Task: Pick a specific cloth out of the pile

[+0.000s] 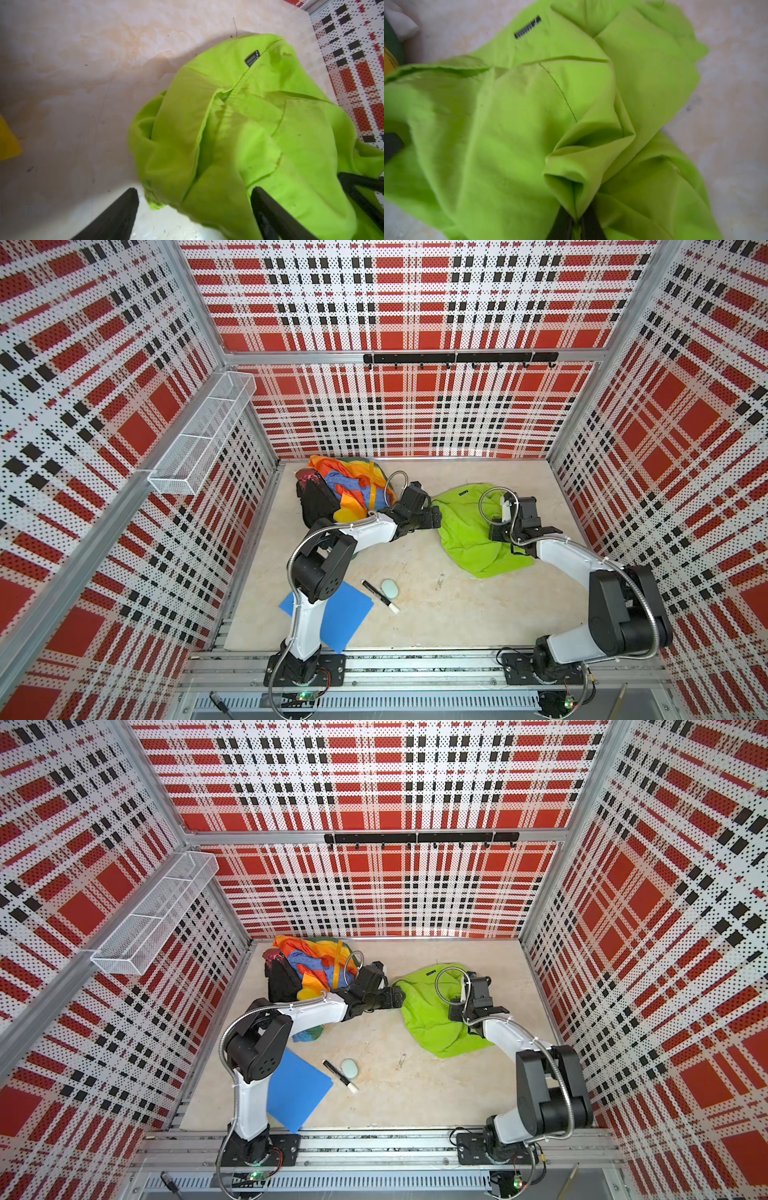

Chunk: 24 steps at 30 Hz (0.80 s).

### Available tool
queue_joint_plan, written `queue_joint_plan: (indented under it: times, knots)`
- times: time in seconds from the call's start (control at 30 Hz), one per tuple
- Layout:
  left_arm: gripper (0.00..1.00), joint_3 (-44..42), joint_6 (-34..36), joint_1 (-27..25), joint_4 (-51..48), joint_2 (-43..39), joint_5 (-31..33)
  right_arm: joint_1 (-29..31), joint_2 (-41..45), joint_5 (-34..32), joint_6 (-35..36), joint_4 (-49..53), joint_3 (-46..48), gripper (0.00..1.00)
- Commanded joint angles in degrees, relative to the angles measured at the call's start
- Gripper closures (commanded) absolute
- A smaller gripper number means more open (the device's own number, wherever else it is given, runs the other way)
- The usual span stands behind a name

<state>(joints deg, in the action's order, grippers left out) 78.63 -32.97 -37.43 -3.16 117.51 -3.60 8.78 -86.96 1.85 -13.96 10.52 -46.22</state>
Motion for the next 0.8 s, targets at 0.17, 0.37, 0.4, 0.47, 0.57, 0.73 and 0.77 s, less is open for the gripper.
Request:
queue_joint_plan:
  times: [0.17,0.37,0.4,0.47,0.57,0.73,0.77]
  knots:
    - [0.41,1.32,-0.15,-1.45,9.57,4.96,-13.51,-0.50,-3.61,7.03,0.75,-8.77,3.33,0.93]
    - [0.54,0.13,-1.56,-2.04,12.06,5.12,-13.46,-0.46,4.12,6.53,0.75,-7.53,3.69,0.93]
    - [0.59,-0.09,-1.85,-1.95,12.46,5.03,-13.54,-0.50,5.52,5.81,0.75,-6.42,3.31,0.93]
    - [0.73,-0.66,-2.12,-1.86,12.80,4.62,-13.11,-0.44,8.43,4.68,0.75,-4.64,2.37,0.93]
    - [0.86,-1.50,-1.96,-1.77,13.17,3.19,-12.40,-0.44,10.61,3.90,0.75,-2.19,0.88,0.93]
    - [0.96,-2.56,-1.45,-1.77,13.36,-0.18,-11.99,-0.45,13.13,3.10,-8.84,-0.09,-0.82,0.00]
    - [0.96,-2.82,-1.40,-1.77,13.48,-0.99,-12.17,-0.47,13.37,2.73,-8.51,0.64,-1.34,0.00]
